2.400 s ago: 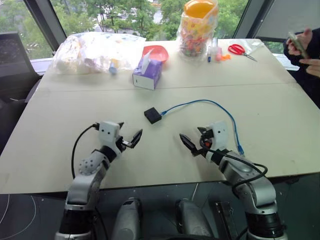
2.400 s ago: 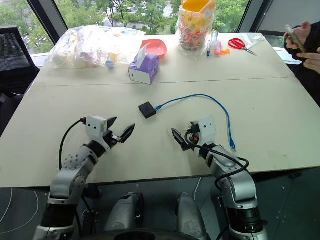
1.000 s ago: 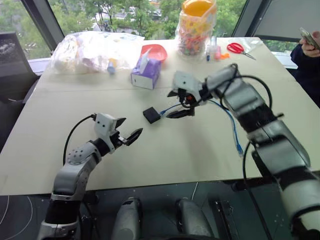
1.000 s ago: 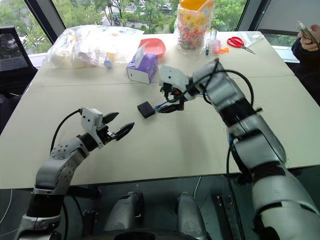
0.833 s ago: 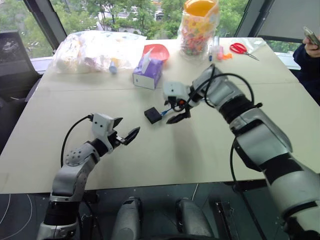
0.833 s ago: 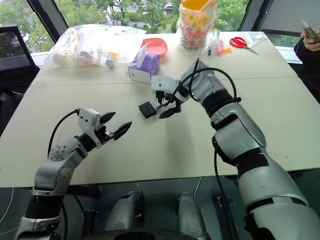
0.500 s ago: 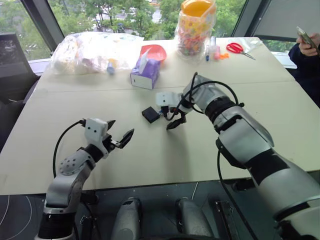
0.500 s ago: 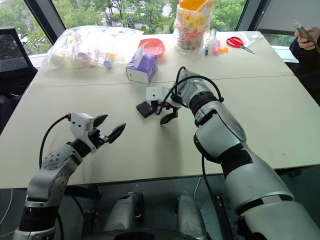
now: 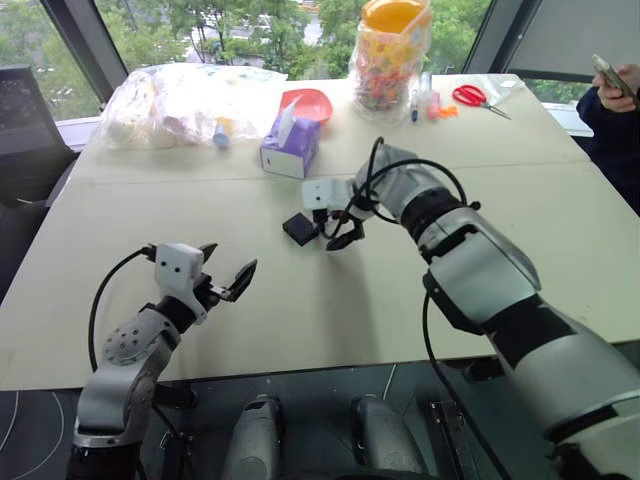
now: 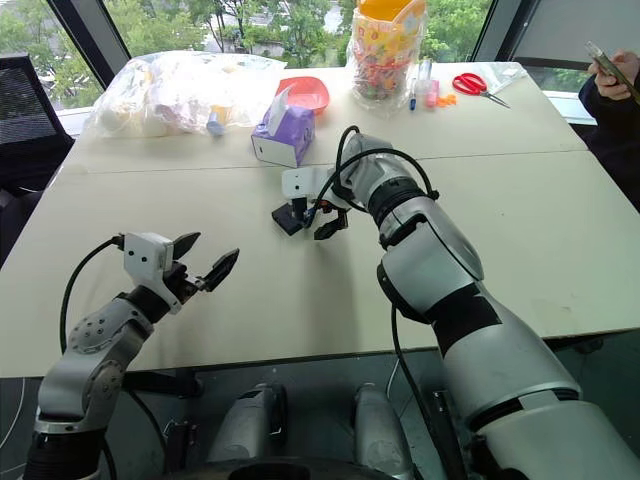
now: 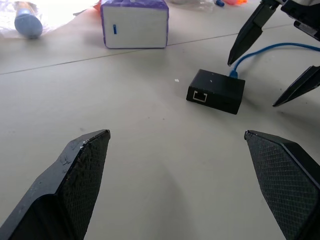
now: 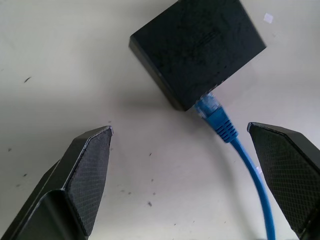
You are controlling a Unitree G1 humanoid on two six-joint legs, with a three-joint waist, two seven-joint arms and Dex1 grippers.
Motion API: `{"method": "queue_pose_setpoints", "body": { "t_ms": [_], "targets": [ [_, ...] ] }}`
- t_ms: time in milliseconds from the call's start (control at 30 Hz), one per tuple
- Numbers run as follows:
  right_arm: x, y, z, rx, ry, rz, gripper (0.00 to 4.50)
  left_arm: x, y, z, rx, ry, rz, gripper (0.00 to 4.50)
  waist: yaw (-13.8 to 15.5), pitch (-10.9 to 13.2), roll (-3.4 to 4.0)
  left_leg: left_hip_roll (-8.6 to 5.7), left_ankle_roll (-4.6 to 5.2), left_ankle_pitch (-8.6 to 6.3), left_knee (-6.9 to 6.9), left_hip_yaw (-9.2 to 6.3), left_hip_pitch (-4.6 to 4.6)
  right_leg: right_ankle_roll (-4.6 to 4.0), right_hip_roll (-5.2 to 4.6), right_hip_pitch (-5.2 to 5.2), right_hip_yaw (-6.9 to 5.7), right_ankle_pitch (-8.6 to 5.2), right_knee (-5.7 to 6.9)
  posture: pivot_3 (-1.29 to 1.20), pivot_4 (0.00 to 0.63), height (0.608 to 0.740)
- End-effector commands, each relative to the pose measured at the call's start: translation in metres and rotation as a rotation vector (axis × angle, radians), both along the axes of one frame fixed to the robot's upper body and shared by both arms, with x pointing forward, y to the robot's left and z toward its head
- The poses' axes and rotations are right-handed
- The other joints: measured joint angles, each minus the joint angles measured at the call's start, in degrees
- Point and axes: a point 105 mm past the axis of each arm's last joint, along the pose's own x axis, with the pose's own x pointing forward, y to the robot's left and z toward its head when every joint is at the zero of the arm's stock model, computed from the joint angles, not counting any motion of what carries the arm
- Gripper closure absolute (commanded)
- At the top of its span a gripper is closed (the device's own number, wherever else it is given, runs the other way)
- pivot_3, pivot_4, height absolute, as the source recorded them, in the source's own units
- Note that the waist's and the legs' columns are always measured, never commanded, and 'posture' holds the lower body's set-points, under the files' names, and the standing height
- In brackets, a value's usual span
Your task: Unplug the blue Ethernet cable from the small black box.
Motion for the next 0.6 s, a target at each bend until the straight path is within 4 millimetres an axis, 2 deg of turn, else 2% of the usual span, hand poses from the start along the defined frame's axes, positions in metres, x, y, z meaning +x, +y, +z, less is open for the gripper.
{"method": "queue_pose_setpoints", "body": {
  "t_ms": [33, 267, 300, 367, 600],
  "targets": [
    [0.003, 0.009, 0.006, 0.028, -0.039, -0.010, 0.00, -0.004, 0.005, 0.013, 0.028, -0.051, 0.026, 0.02, 0.0, 0.0, 0.00, 0.00, 0.00, 0.00, -0.01, 0.00, 0.00, 0.00, 0.00, -0.01, 0.00, 0.00, 0.00, 0.00, 0.150, 0.735],
    [-0.004, 0.021, -0.007, 0.110, 0.054, -0.084, 0.00, -0.010, 0.011, 0.014, 0.050, -0.055, 0.059, 0.02, -0.3, 0.0, -0.01, 0.00, 0.00, 0.00, -0.02, 0.00, 0.01, 0.00, 0.00, -0.01, 0.00, 0.00, 0.01, 0.00, 0.150, 0.735],
    [-0.006, 0.023, -0.009, 0.121, 0.079, -0.096, 0.25, -0.011, 0.012, 0.014, 0.053, -0.055, 0.066, 0.00, -0.4, 0.0, 0.00, 0.01, 0.00, 0.00, -0.02, 0.00, 0.02, 0.00, 0.00, -0.01, 0.00, 0.00, 0.01, 0.00, 0.150, 0.735],
    [-0.009, 0.027, -0.011, 0.157, 0.128, -0.117, 0.86, -0.014, 0.014, 0.014, 0.058, -0.054, 0.075, 0.00, -0.8, 0.0, -0.01, 0.01, 0.00, 0.00, -0.04, 0.00, 0.01, 0.00, 0.00, -0.01, 0.00, 0.00, 0.01, 0.00, 0.150, 0.735],
    [-0.024, 0.037, -0.019, 0.259, 0.327, -0.199, 4.34, -0.018, 0.020, 0.016, 0.091, -0.046, 0.088, 0.00, -1.4, 0.0, -0.01, 0.01, 0.00, 0.00, -0.06, -0.03, 0.02, 0.01, 0.02, 0.00, -0.02, 0.00, 0.02, 0.00, 0.150, 0.735]
  ]
}}
